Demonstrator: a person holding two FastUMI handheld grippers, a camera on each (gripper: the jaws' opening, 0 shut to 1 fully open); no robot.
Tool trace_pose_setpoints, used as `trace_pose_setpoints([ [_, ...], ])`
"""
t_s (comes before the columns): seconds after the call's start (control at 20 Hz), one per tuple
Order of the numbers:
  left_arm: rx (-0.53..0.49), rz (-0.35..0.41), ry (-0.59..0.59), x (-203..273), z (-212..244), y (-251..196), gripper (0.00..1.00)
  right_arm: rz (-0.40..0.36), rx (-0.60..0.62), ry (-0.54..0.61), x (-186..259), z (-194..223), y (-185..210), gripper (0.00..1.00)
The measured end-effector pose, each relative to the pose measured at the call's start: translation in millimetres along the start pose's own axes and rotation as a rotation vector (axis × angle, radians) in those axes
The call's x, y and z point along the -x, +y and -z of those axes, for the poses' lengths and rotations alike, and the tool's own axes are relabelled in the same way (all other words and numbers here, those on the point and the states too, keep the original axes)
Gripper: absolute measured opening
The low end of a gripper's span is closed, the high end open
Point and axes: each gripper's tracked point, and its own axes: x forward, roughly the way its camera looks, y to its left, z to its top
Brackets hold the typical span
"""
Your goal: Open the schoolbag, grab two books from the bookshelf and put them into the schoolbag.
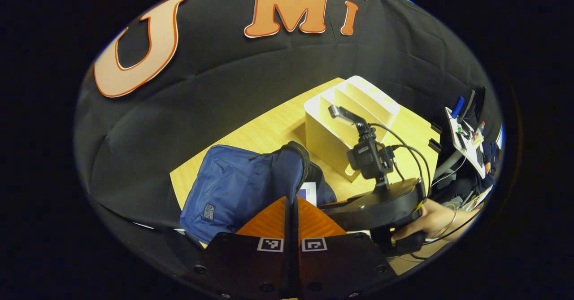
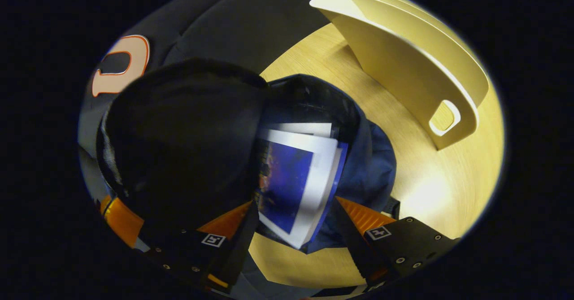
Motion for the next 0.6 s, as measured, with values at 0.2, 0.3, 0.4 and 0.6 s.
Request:
trace_pose_setpoints([
  [0.2, 0.033, 0.000, -0.007, -5.4, 5.3, -5.3, 0.01, 0.006, 0.072, -0.013, 37.1, -11.5, -16.9, 0.97],
  [0.3, 0.049, -0.001, -0.003, -9.2, 10.5, -10.7, 0.01, 0.010, 0.112, -0.011, 55.8, -10.2, -29.0, 0.97],
  [0.4, 0.075, 0.001, 0.007, -14.5, 16.0, -17.8, 0.01, 0.038, 0.175, -0.023, 77.1, -11.8, -48.8, 0.98],
  [0.6, 0.191, -0.012, 0.024, -27.4, 25.3, -30.6, 0.04, 0.079, 0.275, -0.035, 127.4, -19.9, -93.4, 0.98],
])
